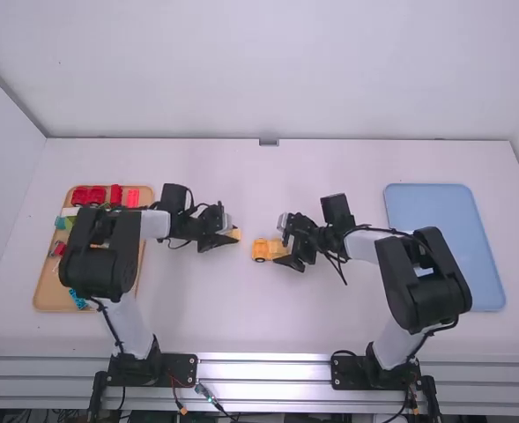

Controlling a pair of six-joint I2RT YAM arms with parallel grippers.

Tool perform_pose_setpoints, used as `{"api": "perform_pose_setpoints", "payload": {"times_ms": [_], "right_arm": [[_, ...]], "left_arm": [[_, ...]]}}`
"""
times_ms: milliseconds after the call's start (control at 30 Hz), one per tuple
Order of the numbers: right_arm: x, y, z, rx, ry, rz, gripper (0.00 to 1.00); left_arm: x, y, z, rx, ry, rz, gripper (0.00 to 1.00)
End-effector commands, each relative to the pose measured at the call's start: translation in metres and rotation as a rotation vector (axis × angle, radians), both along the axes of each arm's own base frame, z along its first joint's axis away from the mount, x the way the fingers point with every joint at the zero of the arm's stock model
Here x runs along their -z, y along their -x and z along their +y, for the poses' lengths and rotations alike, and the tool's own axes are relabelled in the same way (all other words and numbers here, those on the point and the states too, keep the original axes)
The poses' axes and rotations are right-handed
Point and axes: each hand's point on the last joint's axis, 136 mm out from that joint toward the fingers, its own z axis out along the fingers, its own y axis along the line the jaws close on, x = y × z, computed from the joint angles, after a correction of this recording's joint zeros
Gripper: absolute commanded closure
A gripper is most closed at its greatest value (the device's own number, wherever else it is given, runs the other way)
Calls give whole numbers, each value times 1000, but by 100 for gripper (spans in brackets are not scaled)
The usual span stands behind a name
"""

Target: Assemble lego blocks to make yellow taxi

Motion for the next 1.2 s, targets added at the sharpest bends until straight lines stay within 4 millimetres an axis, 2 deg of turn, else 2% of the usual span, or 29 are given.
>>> {"api": "perform_pose_setpoints", "payload": {"times_ms": [0, 133, 300, 467, 667, 833, 1167], "right_arm": [[17, 5, 2, -15, -2, 32, 1], [27, 8, 13, -71, -95, 35, 1], [35, 6, 15, -99, -116, -3, 0], [41, 6, 16, -117, -120, -19, 5], [43, 7, 16, -119, -115, -23, 14], [43, 7, 16, -122, -115, -26, 15], [44, 8, 16, -134, -112, -36, 33]], "left_arm": [[-14, 9, -13, 38, 38, -10, 72], [-15, 19, -34, 94, 44, -6, 74], [-17, 22, -51, 105, 61, 2, 75], [-13, 28, -65, 108, 69, -6, 76], [-4, 28, -65, 43, 61, 10, 75], [-1, 30, -65, 27, 75, 5, 75], [9, 31, -71, 52, 86, 25, 76]]}}
